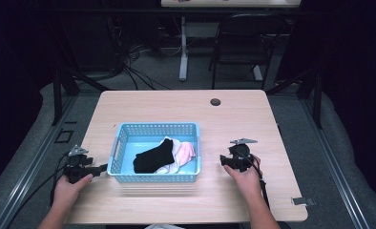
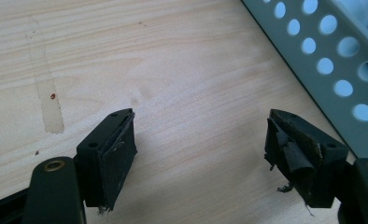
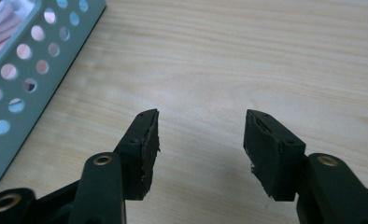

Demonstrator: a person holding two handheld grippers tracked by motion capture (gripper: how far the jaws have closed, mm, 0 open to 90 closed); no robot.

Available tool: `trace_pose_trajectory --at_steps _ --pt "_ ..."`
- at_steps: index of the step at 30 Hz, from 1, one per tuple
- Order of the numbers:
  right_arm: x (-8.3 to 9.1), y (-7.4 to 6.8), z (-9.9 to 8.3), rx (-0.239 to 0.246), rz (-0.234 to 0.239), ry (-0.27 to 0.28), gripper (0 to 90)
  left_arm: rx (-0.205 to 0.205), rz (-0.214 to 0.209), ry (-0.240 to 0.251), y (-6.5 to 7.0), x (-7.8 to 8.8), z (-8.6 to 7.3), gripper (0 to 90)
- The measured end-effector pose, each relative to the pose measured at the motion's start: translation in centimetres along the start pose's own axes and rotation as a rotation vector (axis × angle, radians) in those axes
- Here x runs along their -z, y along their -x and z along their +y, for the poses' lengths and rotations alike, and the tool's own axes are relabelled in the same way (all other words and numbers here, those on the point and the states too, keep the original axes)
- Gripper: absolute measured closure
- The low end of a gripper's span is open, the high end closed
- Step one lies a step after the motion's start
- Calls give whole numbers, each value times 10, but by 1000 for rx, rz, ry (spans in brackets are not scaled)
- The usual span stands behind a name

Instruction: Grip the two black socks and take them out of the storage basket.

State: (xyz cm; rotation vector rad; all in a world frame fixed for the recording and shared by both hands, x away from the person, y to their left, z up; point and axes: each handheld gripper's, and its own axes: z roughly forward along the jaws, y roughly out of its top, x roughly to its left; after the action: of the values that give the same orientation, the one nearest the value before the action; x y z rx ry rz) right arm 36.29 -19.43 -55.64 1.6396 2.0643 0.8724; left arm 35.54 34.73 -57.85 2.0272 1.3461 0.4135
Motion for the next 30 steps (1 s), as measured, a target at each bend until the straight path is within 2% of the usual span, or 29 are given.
trace_pose_trajectory --at_steps 5,6,9,12,18,23,30 --pt "3 -4 2 17 -35 17 465 2 -1 4 0 0 0 245" --pt "2 -6 2 29 -25 27 465 3 -1 6 0 0 0 245" --pt "1 -10 1 16 -11 -17 465 1 0 7 1 1 1 245" --pt "1 -13 0 7 12 -38 466 -2 -2 8 2 2 1 245" --pt "7 -13 0 11 28 -13 520 0 -3 14 2 2 0 245" --pt "9 -15 2 1 43 -6 522 -3 -1 8 2 2 0 245" --pt "17 -25 11 12 73 -25 526 -5 3 3 1 2 -1 244"
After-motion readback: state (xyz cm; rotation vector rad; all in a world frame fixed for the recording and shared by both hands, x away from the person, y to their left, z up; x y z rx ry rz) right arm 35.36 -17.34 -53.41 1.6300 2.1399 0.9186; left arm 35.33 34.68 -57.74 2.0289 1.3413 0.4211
